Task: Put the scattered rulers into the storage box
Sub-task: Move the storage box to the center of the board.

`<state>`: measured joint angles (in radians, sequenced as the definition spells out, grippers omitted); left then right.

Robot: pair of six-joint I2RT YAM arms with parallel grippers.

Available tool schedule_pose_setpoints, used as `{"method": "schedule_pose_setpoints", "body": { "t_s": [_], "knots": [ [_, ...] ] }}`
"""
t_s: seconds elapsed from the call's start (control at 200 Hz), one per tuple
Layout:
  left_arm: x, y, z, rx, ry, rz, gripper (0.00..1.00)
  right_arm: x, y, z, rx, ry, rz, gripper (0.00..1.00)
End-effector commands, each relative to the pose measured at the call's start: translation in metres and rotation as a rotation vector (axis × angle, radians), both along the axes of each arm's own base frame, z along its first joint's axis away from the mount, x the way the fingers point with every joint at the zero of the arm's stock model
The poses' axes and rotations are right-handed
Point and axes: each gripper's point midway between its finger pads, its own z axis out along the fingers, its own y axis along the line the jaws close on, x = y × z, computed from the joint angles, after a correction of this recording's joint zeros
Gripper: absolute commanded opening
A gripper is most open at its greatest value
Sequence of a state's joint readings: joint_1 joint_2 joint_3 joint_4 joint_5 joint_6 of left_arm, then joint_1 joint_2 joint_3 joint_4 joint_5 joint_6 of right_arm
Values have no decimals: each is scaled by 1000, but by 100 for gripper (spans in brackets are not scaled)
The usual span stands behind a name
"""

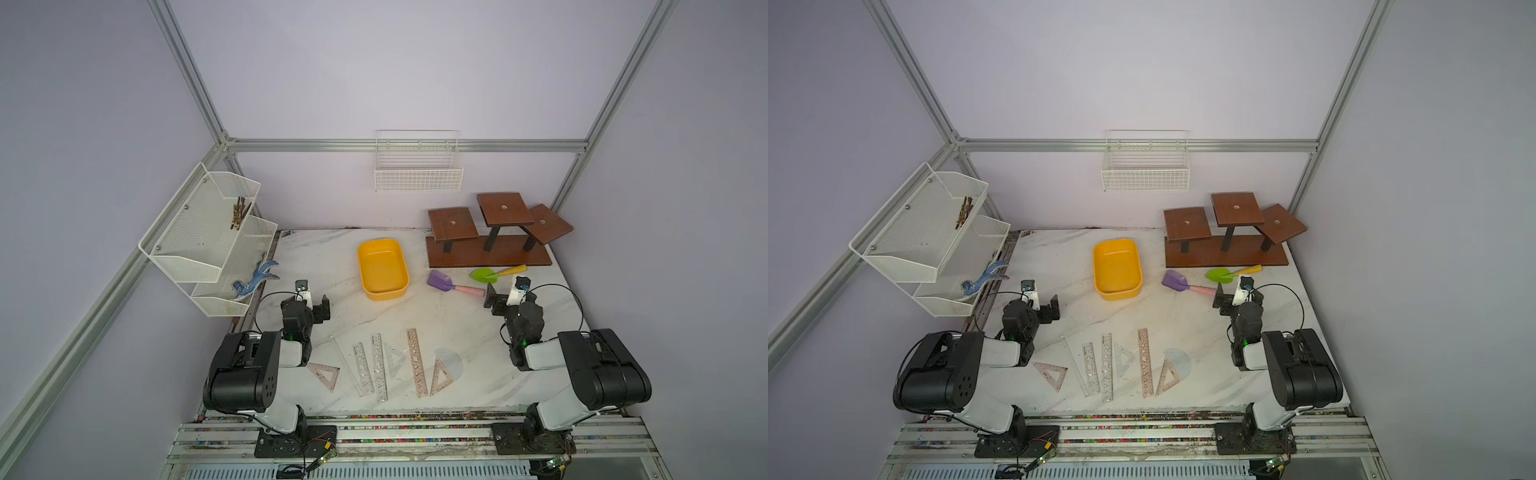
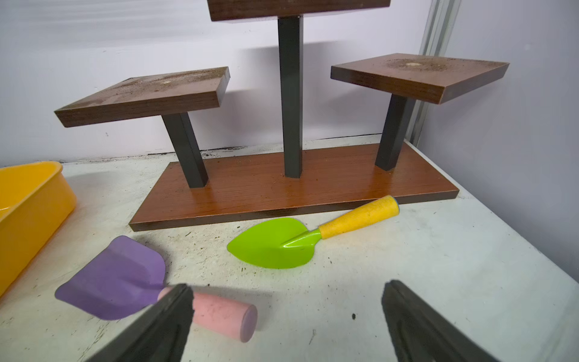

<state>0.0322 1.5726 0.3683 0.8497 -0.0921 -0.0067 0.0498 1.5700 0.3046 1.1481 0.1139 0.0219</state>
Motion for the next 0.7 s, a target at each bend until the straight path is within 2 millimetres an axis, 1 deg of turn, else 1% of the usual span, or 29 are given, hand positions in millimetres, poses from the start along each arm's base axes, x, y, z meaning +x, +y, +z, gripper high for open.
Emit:
{"method": "schedule_pose_setpoints", "body": {
  "t_s": [0.0, 0.695],
  "knots": [
    [11, 0, 26, -5, -82, 0, 100, -1, 1, -1, 0, -2, 1, 99],
    [11, -1, 26, 0, -79, -4, 100, -1, -1, 0, 1, -3, -6, 99]
  ]
}}
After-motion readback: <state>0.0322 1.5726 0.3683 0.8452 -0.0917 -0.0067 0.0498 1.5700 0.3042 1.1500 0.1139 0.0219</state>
